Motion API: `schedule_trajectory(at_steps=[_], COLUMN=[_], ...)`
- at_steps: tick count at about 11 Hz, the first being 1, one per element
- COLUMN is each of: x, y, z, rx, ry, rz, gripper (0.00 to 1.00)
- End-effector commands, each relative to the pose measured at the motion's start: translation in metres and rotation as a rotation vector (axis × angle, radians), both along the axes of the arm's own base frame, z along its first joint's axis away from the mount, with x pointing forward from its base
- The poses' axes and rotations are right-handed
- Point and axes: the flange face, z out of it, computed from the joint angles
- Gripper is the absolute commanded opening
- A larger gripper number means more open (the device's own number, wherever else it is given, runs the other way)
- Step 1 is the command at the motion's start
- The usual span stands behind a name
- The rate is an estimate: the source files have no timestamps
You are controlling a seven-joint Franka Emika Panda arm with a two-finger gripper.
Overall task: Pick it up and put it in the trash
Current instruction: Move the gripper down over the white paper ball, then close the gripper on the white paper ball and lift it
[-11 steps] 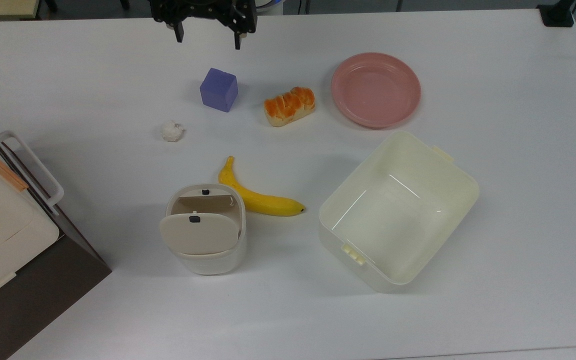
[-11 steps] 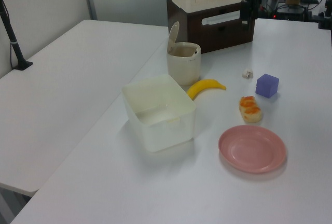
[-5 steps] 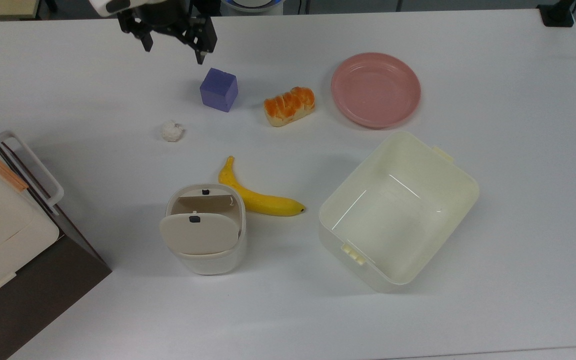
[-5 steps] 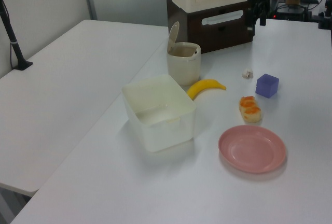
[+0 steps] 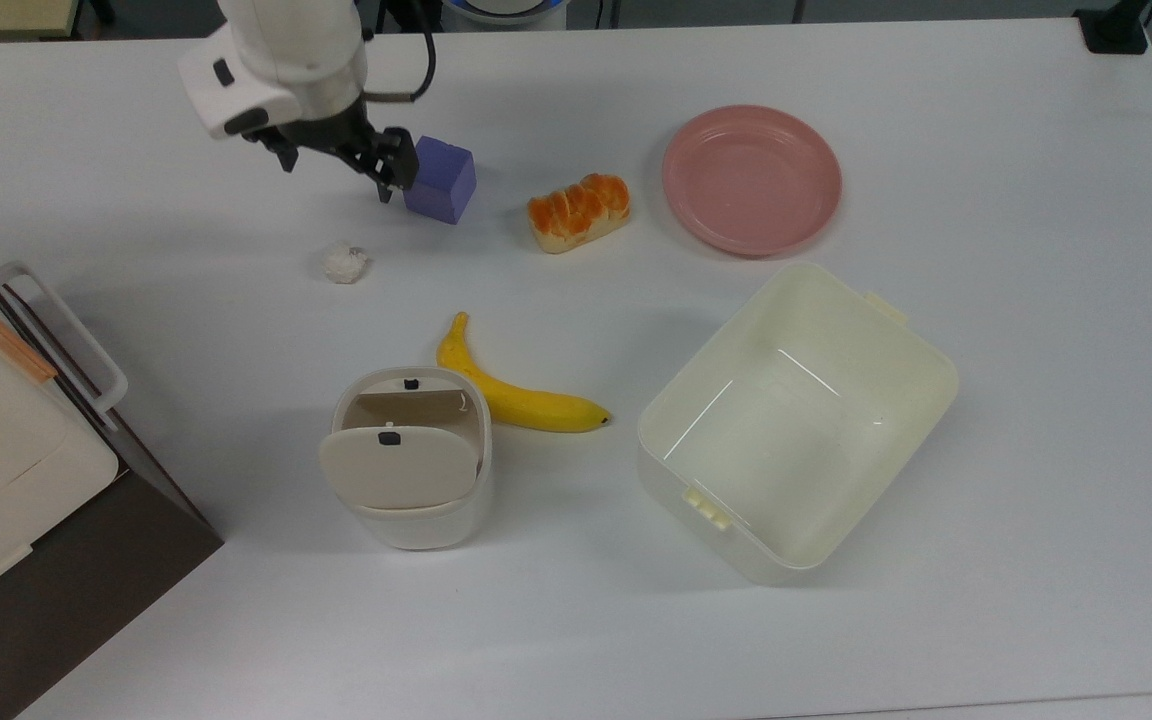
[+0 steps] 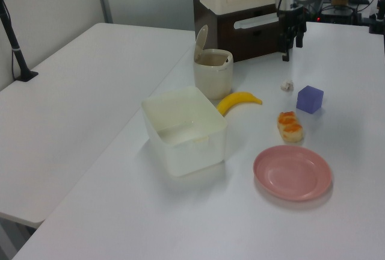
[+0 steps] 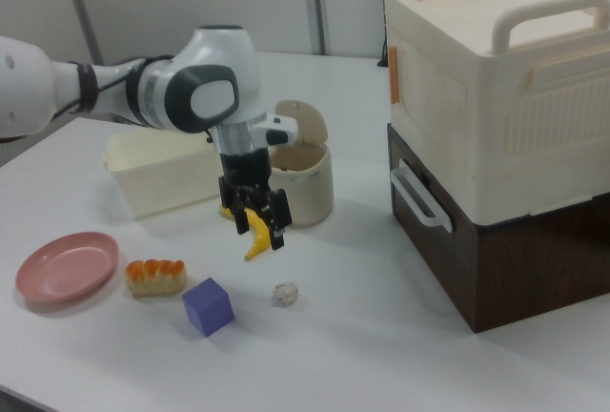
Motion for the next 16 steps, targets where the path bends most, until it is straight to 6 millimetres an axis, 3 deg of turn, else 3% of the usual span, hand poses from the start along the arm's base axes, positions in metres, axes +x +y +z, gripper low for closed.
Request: schedule_trajectory(at_steps=[1, 5, 8, 10, 11, 12, 14, 16], x=[0.012, 0.025, 0.029, 0.031, 0.031, 0.031, 0.034, 0.034], y=[-0.008, -0.022, -0.009, -0.005, -0.005, -0.005, -0.004, 0.000], z=[-0.035, -0.072, -0.102, -0.110, -0.111, -0.112, -0.112, -0.115], rx=[-0.038, -0.094, -0.126, -0.130, -0.131, -0.133, -0.139, -0.149], ry=[0.015, 0.027, 0.077, 0.080, 0.081, 0.084, 0.065, 0.074], rz=[-0.011, -0.014, 0.022, 0.030, 0.030, 0.031, 0.043, 0.071], gripper=[1.00, 1.00, 1.00, 1.00, 0.95, 0.80, 0.31, 0.00])
